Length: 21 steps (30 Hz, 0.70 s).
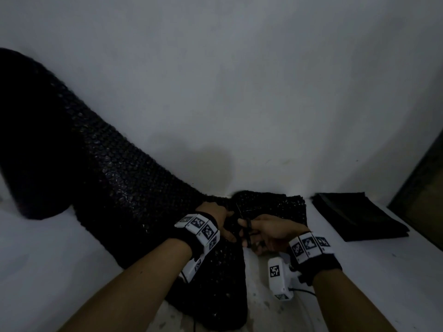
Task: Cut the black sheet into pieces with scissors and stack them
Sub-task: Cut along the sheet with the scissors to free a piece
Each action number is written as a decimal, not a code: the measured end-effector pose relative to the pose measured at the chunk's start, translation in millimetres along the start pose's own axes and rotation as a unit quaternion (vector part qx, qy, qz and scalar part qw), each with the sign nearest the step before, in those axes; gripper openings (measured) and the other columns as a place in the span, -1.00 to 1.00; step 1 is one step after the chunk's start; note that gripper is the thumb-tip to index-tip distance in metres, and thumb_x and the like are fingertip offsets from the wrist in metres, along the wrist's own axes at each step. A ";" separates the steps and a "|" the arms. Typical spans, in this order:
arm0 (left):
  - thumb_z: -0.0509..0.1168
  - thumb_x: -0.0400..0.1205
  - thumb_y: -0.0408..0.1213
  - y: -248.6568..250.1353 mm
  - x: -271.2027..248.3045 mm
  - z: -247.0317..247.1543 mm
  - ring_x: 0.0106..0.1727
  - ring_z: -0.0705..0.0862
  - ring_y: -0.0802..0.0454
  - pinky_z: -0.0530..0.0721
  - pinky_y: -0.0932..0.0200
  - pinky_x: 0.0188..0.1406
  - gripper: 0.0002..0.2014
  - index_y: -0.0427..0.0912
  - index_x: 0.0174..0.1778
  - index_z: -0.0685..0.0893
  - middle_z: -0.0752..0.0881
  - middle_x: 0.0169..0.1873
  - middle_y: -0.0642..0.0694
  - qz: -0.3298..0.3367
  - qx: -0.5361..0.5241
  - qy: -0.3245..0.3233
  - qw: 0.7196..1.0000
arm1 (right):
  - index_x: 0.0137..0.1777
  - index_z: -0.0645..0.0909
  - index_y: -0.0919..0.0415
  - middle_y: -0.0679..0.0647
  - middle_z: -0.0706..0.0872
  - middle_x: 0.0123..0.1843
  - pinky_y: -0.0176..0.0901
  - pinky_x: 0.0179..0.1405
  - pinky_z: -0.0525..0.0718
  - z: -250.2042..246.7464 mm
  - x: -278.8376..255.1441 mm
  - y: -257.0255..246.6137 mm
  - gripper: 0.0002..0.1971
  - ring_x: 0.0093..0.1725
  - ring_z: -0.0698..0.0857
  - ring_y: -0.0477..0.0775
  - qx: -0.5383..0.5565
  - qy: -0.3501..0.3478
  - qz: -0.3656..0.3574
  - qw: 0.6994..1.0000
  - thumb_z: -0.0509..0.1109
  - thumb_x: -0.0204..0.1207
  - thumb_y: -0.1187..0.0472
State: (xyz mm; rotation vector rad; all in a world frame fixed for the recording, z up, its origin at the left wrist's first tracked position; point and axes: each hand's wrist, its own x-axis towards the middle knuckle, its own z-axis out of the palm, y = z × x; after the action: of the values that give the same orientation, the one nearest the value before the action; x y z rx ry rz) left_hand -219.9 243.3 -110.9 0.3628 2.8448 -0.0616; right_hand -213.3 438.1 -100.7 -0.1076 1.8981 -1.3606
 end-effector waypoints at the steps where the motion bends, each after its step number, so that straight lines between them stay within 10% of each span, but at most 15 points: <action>1: 0.39 0.40 0.45 -0.2 0.9 0.4 0.29 0.68 -0.15 0.68 0.01 0.25 -0.10 -0.05 0.56 0.50 0.67 0.37 -0.14 -0.004 0.002 -0.002 1.000 | 0.03 0.69 0.38 0.28 0.77 -0.20 -0.12 -0.36 0.59 0.9 0.5 -0.9 -0.48 -0.35 0.60 0.14 0.001 0.001 0.000 1.000 0.52 0.44 -0.15; 21: 0.36 0.34 0.54 -2.6 6.1 6.2 0.31 0.66 -0.17 0.68 0.00 0.27 -0.04 -0.03 0.55 0.51 0.62 0.44 -0.16 0.000 0.003 0.016 1.000 | -0.02 0.67 0.35 0.26 0.74 -0.23 -0.16 -0.39 0.55 -5.2 11.3 -4.0 -0.53 -0.40 0.56 0.11 0.004 0.007 0.004 1.000 0.48 0.52 -0.14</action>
State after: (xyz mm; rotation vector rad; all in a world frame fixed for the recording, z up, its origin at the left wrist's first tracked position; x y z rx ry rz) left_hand -224.6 241.8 -118.5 0.3674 2.8760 -0.0656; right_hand -225.9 435.0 -102.8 -0.0864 1.9031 -1.3657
